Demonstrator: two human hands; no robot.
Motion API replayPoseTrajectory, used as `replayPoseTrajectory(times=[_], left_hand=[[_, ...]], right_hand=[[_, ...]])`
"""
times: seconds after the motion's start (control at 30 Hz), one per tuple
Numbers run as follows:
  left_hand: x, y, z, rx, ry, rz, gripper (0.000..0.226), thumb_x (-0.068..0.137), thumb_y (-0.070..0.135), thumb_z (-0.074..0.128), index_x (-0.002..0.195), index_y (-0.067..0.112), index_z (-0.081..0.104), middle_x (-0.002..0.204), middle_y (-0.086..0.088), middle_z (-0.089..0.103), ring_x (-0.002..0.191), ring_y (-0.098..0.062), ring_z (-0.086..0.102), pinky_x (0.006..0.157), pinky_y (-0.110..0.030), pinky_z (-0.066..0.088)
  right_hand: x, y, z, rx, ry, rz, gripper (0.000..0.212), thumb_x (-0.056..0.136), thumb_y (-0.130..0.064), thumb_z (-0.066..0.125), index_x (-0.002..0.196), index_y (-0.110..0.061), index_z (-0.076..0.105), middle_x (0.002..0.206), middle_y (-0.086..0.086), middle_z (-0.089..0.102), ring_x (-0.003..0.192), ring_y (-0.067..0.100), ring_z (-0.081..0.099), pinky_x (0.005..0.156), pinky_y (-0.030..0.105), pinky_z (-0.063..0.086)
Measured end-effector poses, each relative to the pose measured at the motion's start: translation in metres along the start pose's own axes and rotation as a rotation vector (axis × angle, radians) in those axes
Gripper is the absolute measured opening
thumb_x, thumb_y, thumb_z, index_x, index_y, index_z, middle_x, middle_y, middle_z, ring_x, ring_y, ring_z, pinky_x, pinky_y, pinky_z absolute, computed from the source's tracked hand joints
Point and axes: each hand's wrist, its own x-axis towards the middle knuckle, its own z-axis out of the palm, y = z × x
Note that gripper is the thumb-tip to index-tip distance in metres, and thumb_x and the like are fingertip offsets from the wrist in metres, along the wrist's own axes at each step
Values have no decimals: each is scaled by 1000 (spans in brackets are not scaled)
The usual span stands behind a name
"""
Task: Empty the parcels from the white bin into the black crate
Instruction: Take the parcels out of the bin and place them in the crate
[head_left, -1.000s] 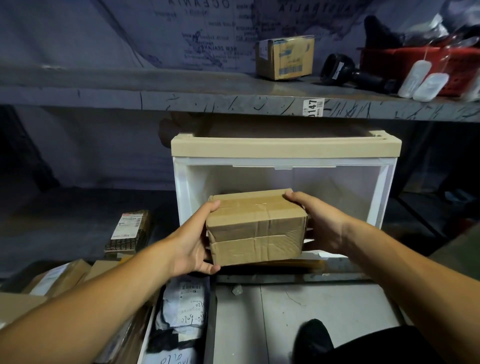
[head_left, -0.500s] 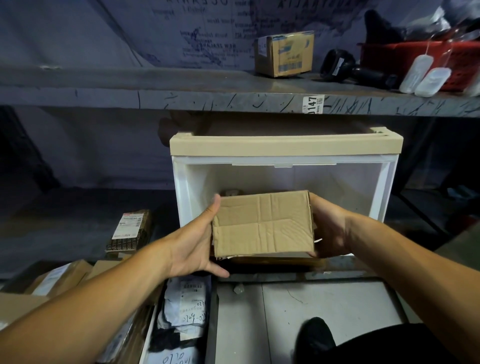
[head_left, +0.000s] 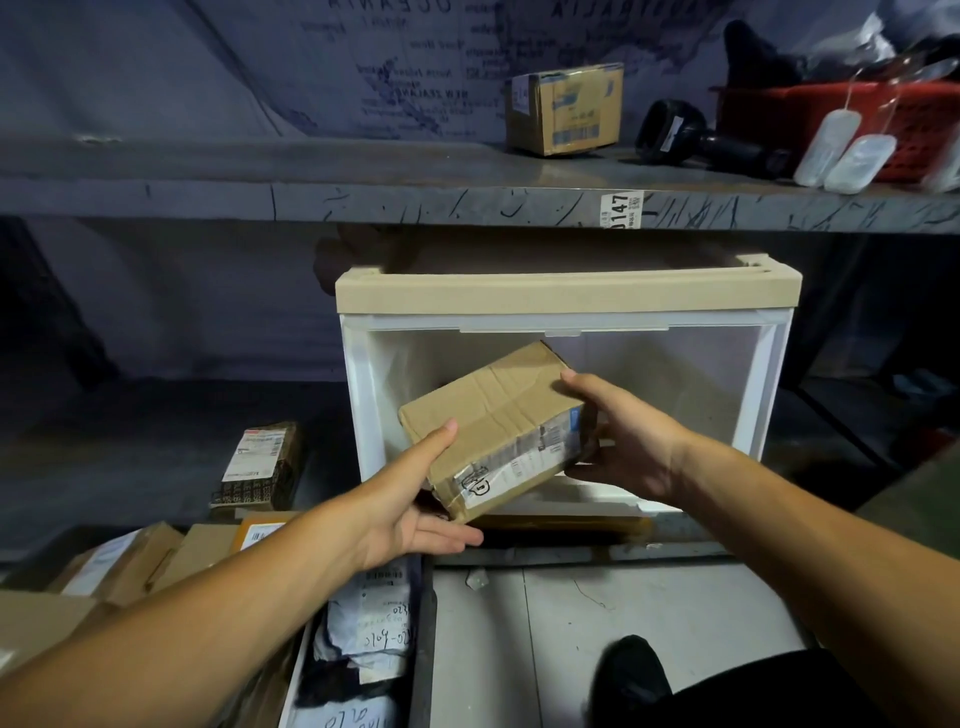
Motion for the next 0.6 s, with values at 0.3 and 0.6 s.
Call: replayPoseTrajectory(times=[0.3,0.6], left_hand=[[-3,1,-5,139,-4,36,80,71,80,57,134,32,56,131,-9,65,104,-35,71,72,-44,62],[-7,5,3,445,104,337,54,78,44,82,125,28,59,109,5,72,90,-7,72,72,-19,51]], right_hand=[[4,-4,0,-51,139,-23,36,93,-50,58,93,-14,62,55,1,68,74,23,67,80,41,56],[0,-3,0,-180,226,114,35,88,-48,64,83,-14,57,61,6,63,64,25,63,60,33,49]])
